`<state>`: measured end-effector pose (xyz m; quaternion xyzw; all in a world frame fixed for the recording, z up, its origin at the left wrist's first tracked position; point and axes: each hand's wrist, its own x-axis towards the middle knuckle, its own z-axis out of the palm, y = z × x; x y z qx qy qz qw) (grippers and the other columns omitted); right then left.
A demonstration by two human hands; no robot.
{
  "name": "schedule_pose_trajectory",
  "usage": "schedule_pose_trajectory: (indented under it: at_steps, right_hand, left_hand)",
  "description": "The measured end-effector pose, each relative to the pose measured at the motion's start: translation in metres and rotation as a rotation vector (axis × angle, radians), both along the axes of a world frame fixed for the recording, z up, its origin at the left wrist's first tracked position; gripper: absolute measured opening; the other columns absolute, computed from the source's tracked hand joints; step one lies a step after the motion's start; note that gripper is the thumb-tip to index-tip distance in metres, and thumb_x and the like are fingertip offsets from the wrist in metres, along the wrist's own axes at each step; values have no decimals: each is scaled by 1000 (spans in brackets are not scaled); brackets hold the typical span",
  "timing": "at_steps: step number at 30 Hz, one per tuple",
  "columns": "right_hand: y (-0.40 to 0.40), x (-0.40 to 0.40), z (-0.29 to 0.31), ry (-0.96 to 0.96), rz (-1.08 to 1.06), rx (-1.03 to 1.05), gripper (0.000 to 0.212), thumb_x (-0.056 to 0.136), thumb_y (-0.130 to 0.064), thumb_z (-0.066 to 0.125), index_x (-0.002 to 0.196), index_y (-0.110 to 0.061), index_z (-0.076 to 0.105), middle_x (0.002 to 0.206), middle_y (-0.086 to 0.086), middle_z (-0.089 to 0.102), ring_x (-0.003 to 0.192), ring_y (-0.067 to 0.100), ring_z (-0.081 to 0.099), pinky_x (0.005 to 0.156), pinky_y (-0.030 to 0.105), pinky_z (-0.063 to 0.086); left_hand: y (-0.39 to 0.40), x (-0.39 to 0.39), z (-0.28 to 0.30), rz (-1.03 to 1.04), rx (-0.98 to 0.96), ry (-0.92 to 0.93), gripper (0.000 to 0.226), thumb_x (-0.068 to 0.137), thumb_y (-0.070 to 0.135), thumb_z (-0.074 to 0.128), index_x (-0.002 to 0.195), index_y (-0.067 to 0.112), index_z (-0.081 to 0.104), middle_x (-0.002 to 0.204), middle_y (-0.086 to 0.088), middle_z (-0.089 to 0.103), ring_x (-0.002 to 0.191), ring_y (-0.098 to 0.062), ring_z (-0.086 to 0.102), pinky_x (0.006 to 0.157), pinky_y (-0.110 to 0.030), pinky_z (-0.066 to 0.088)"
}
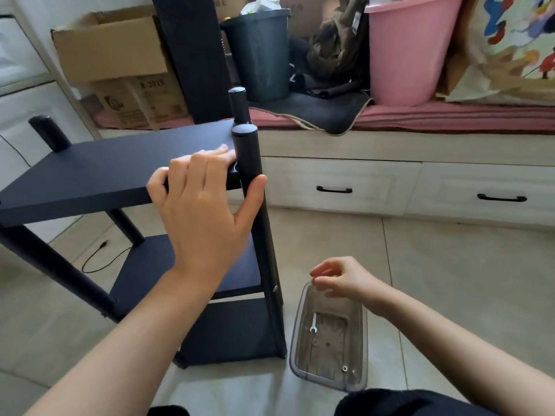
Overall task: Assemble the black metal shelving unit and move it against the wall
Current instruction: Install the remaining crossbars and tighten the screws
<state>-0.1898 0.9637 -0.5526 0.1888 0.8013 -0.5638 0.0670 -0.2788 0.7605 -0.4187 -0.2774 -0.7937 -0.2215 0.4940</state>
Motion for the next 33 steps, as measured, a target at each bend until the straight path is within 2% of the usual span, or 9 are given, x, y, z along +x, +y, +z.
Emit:
schedule_pose_trajectory:
  at_steps: [5, 8, 12, 14, 16, 18, 23, 30, 33]
  right_hand:
    - [16, 9, -89, -287, 149, 195, 15, 92, -15, 66, 106, -11, 70, 101, 6, 74, 92, 17, 71, 81, 28, 59]
    - [18, 9, -133, -383, 294, 477, 15, 91, -18, 66, 104, -11, 70, 107, 6, 72, 99, 19, 68, 86, 29, 54]
    - [7, 8, -179, -482, 544, 781, 16, 90, 0, 49, 79, -9, 55, 99, 14, 64, 73, 24, 56, 62, 30, 42]
    - [0, 4, -199, -513, 625, 862, 24, 89, 6, 45, 102, -5, 62, 113, 18, 63, 96, 30, 63, 74, 34, 45]
    - [-5, 0, -216, -520, 665, 898, 38, 93, 5, 42, 127, 0, 57, 130, 20, 58, 120, 36, 56, 93, 40, 47]
    - [-9, -2, -229, -540, 723, 966, 41, 97, 1, 39, 135, -4, 53, 137, 19, 54, 128, 36, 49, 100, 43, 43]
    - [-11, -1, -252, -560, 820, 1099, 36, 100, -4, 42, 132, -10, 57, 137, 12, 57, 129, 32, 49, 100, 41, 40]
    - [-8, -5, -256, -514, 787, 1150, 35, 100, -3, 42, 127, -12, 62, 132, 9, 60, 124, 30, 54, 97, 38, 40]
    - [3, -10, -254, -507, 748, 1134, 36, 100, -3, 39, 129, -12, 60, 135, 10, 58, 127, 30, 50, 99, 40, 40]
  left_hand:
    - [2, -3, -4, 13, 17, 23, 46, 102, 54, 47, 107, 13, 65, 105, -3, 67, 100, -26, 53, 92, -39, 28]
    - [2, -3, -6, 24, 20, 40, 47, 102, 54, 45, 105, 12, 65, 102, -3, 66, 98, -24, 51, 91, -39, 28]
    - [3, -4, -7, 39, 23, 50, 50, 103, 55, 41, 102, 11, 65, 99, -3, 65, 97, -24, 50, 91, -40, 29]
    - [5, -3, -8, 40, 35, 60, 50, 103, 54, 40, 101, 10, 65, 98, -3, 65, 96, -24, 49, 91, -40, 29]
    - [7, -3, -9, 44, 40, 65, 49, 103, 53, 41, 99, 10, 65, 96, -3, 64, 95, -24, 49, 91, -41, 29]
    - [7, -3, -8, 47, 43, 63, 49, 103, 52, 40, 98, 9, 64, 95, -4, 63, 95, -25, 49, 92, -41, 30]
    - [8, -3, -9, 69, 46, 70, 49, 102, 52, 41, 97, 9, 65, 94, -3, 63, 94, -26, 50, 92, -41, 30]
    - [9, -4, -9, 87, 36, 69, 53, 103, 54, 35, 98, 10, 65, 91, -4, 61, 94, -29, 53, 93, -34, 25]
    - [10, -3, -9, 89, 39, 63, 52, 103, 53, 37, 97, 10, 64, 91, -4, 61, 94, -29, 52, 92, -37, 29]
